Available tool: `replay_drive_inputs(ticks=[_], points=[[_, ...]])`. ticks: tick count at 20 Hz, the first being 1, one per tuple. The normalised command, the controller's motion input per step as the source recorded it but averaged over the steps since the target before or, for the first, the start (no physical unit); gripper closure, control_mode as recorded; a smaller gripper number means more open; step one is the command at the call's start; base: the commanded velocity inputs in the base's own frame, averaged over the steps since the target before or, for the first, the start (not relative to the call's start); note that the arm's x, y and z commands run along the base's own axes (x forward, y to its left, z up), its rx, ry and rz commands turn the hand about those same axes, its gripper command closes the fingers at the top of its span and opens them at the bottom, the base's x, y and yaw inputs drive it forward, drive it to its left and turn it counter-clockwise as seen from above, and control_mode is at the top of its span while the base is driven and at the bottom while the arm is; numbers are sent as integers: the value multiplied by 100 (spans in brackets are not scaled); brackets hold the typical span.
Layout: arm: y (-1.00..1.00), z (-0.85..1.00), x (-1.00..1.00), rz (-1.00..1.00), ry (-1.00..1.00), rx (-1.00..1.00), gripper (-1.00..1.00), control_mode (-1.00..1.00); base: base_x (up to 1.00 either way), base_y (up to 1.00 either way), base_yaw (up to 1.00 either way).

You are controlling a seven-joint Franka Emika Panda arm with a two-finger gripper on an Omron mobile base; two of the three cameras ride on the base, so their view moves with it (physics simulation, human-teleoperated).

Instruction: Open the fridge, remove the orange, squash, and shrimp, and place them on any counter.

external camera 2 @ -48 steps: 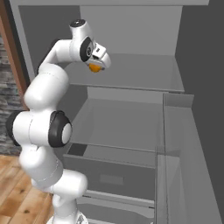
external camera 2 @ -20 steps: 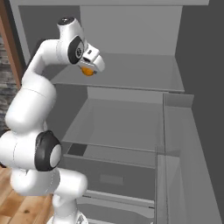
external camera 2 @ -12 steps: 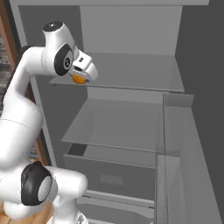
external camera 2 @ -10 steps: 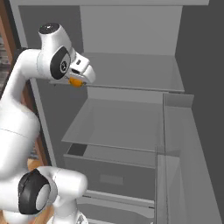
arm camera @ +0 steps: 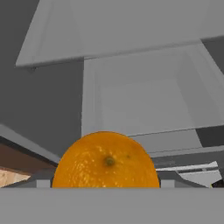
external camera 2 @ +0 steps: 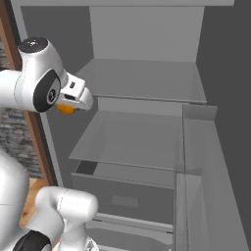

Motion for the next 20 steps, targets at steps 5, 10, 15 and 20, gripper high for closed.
replay_drive_inputs(ticks=[5, 10, 15, 20], points=[[18, -2, -48, 7, 3, 0, 100, -100, 0, 0, 0], [0, 0, 0, 1, 0, 0, 100, -100, 0, 0, 0], [0, 0, 0, 0, 0, 0, 100, -100, 0, 0, 0], [7, 0, -12, 2, 0, 0, 100, 100, -25, 19, 5]])
